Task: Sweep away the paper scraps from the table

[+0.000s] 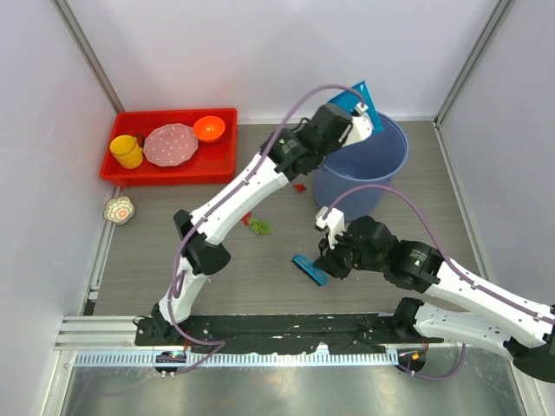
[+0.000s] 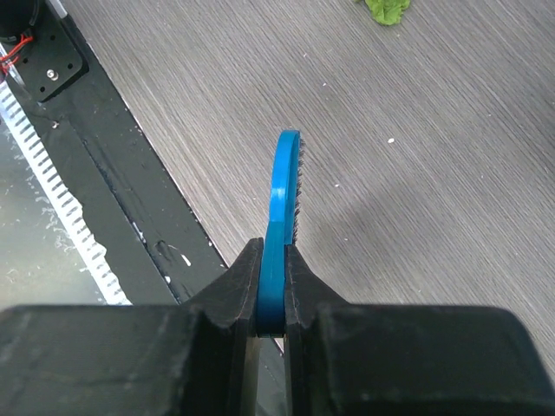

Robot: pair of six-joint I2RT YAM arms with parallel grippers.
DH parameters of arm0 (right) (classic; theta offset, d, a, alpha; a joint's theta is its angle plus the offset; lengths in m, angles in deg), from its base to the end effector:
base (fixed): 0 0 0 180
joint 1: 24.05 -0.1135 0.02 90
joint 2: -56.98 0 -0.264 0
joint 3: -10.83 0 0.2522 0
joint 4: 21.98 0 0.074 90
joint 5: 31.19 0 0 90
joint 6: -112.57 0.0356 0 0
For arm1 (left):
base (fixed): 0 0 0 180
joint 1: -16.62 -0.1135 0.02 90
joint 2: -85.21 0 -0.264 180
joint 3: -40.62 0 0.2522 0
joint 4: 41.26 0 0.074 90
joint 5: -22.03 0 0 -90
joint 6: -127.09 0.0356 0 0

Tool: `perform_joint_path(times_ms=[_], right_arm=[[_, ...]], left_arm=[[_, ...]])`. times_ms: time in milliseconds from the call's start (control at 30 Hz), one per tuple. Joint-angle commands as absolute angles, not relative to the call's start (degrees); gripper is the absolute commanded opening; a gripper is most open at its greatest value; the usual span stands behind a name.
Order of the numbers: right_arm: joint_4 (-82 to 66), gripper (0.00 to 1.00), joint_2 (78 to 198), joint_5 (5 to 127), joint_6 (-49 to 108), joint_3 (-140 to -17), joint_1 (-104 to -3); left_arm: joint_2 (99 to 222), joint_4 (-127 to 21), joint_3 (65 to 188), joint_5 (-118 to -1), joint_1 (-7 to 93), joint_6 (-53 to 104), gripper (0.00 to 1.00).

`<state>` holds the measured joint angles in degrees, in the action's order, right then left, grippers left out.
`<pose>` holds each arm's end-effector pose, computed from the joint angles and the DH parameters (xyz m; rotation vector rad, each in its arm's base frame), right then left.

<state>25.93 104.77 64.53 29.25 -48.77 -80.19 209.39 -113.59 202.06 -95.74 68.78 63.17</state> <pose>0.0962 0.1497 0.2962 -1.0116 2.0571 0.7049 0.2925 -0.3495 0.4240 1.1144 1.7974 0.2591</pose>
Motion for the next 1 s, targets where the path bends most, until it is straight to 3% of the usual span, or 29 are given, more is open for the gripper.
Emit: perform_joint_path(times_ms=[0,333,433,567,700,767,967], right_arm=[[22.6,0.01,102.7,65.4,30.6,-48.5,-80.4],[22.1,0.01,103.0,65.7,30.6,-49.2,-80.4],[22.1,0.01,103.1,65.7,30.5,-49.5,-80.4],[21.9,0.01,103.0,65.5,30.7,-49.7,-80.4],[21.6,0.01,103.7,64.9,30.7,-50.2,-80.3],[21.4,0.01,104.7,62.8,30.7,-50.8,-80.4],[21.0,0.01,111.0,55.9,30.2,-55.8,-80.4]], left_arm=[[206.9,-95.0,199.7,-114.7,71.3,81.4,0.0],[198.0,-59.6,171.1,-120.7,74.7,119.2,0.0],[196.6,-42.0,164.5,-120.4,74.7,131.5,0.0],[196.5,-35.0,163.2,-119.7,74.8,137.4,0.0],[196.0,-35.7,164.6,-120.8,74.8,135.3,0.0],[195.1,-42.8,167.4,-122.1,74.5,127.7,0.0],[187.6,-80.2,175.7,-119.0,70.7,94.4,0.0]])
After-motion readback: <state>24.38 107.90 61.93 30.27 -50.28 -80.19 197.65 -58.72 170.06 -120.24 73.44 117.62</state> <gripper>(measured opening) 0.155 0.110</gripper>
